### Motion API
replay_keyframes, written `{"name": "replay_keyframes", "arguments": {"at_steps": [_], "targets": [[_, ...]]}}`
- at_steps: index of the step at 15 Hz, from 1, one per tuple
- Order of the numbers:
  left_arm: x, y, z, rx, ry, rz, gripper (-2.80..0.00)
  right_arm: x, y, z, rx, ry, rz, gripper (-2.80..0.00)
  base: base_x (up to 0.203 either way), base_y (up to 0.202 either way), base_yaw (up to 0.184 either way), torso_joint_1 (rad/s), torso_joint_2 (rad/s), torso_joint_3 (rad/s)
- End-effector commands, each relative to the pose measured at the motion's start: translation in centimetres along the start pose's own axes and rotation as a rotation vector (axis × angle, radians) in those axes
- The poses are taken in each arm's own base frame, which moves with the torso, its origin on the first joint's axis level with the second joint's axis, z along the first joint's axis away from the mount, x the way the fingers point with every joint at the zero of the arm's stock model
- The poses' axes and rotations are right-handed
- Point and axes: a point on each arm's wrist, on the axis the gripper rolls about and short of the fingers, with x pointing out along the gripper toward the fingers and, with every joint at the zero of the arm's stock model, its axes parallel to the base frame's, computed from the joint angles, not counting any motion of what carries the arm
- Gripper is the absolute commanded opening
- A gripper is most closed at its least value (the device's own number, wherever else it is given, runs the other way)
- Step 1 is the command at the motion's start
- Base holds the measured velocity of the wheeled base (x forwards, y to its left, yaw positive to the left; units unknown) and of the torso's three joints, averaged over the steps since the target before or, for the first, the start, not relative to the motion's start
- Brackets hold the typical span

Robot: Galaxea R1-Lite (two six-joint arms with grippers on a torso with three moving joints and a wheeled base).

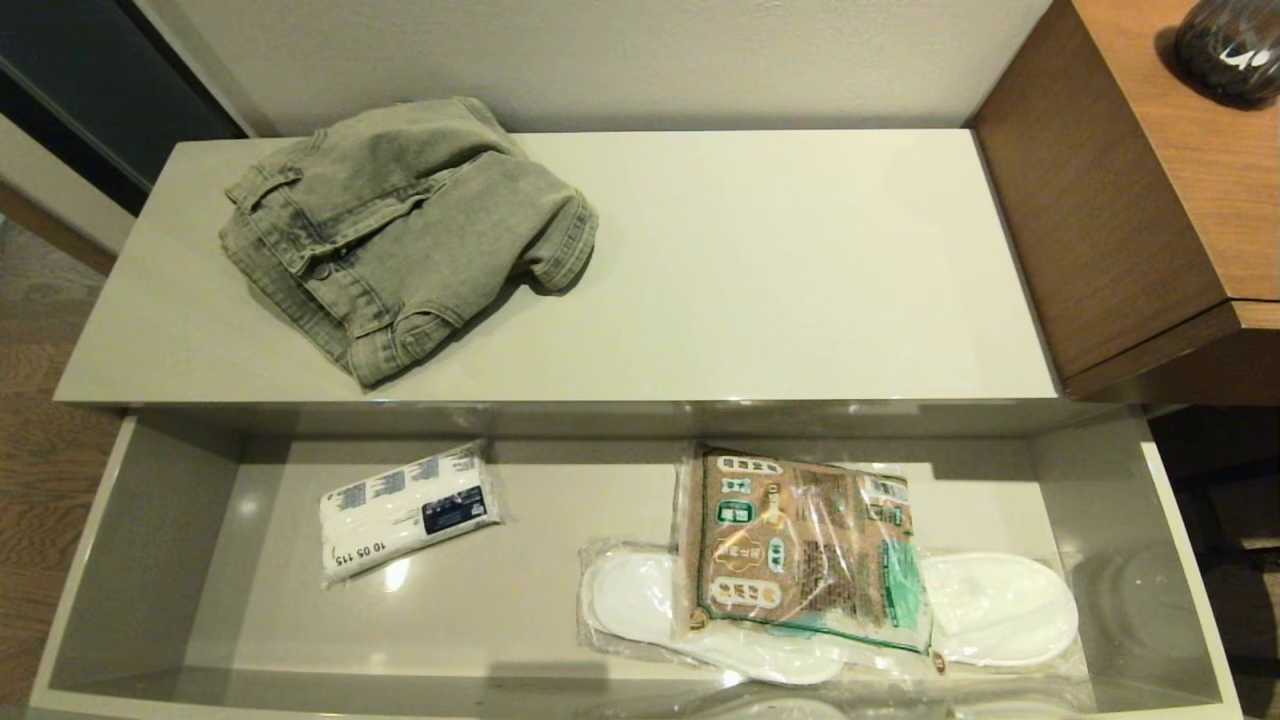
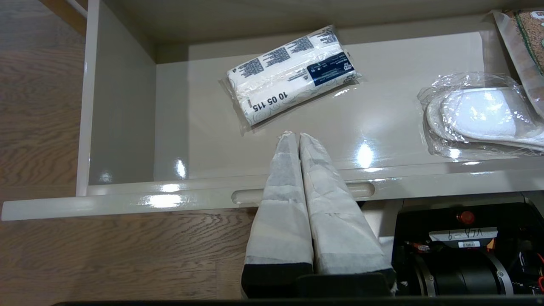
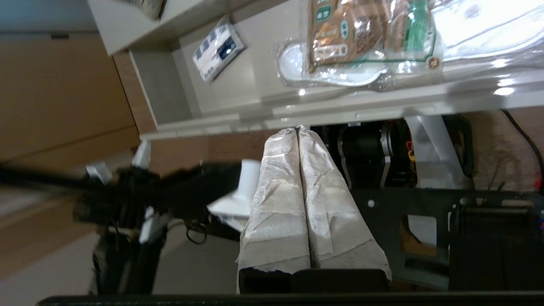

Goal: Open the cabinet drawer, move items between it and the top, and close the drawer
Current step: Pick up the shorts on the table

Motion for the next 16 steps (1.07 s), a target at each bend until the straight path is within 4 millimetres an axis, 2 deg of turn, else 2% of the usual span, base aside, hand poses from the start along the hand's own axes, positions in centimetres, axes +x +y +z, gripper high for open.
{"name": "replay_keyframes", "arguments": {"at_steps": [1, 3, 6, 7, 12, 16], "targets": [[0.0, 0.0, 0.0, 0.000, 0.000, 0.000, -2.80, 0.2, -0.8, -2.4, -0.011, -0.005, -0.016, -2.80, 0.000, 0.000, 0.000, 0.000, 0.00, 0.000], [0.0, 0.0, 0.0, 0.000, 0.000, 0.000, -2.80, 2.0, -2.3, -3.3, -0.029, -0.003, -0.046, -2.80, 0.000, 0.000, 0.000, 0.000, 0.00, 0.000], [0.0, 0.0, 0.0, 0.000, 0.000, 0.000, -2.80, 4.6, -4.7, -4.6, -0.117, -0.117, -0.082, -2.80, 0.000, 0.000, 0.000, 0.000, 0.00, 0.000], [0.0, 0.0, 0.0, 0.000, 0.000, 0.000, -2.80, 4.7, -4.9, -4.7, -0.157, -0.182, -0.083, -2.80, 0.000, 0.000, 0.000, 0.000, 0.00, 0.000], [0.0, 0.0, 0.0, 0.000, 0.000, 0.000, -2.80, 5.3, -5.9, -6.0, -0.189, -0.231, -0.066, -2.80, 0.000, 0.000, 0.000, 0.000, 0.00, 0.000], [0.0, 0.0, 0.0, 0.000, 0.000, 0.000, -2.80, 8.9, -9.2, -8.2, -0.330, -0.424, 0.008, -2.80, 0.000, 0.000, 0.000, 0.000, 0.00, 0.000]]}}
